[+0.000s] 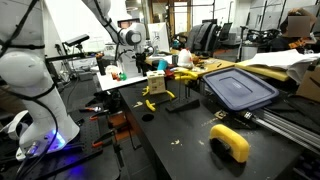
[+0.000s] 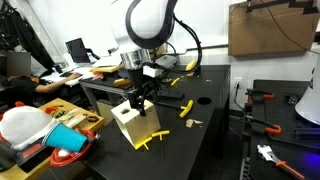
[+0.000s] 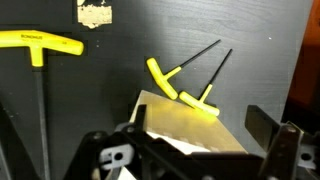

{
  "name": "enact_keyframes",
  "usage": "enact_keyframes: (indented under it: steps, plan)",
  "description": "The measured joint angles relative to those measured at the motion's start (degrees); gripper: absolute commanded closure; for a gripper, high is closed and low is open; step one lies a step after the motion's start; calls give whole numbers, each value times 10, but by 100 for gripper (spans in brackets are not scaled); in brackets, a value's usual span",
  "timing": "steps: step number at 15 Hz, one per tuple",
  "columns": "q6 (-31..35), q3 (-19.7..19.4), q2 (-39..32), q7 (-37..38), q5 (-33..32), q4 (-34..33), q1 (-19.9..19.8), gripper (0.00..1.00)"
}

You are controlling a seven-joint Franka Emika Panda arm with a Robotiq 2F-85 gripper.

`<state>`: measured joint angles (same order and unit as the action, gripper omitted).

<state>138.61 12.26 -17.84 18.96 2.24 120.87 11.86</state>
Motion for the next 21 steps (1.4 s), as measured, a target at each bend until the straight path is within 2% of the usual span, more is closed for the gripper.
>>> enact_keyframes:
  steps: [2, 5, 8, 13, 16, 21]
  plan:
    - [-15, 1, -16, -32, 40, -24, 0, 0]
    - [-51, 1, -37, -41, 72, -65, 0, 0]
    - [-73, -1, -51, -40, 80, -89, 0, 0]
    - [-131, -3, -54, -16, 80, -93, 2, 0]
    - [-135, -6, -55, -1, 80, -93, 6, 0]
    - [-88, -26, -70, 47, 67, -100, 28, 0]
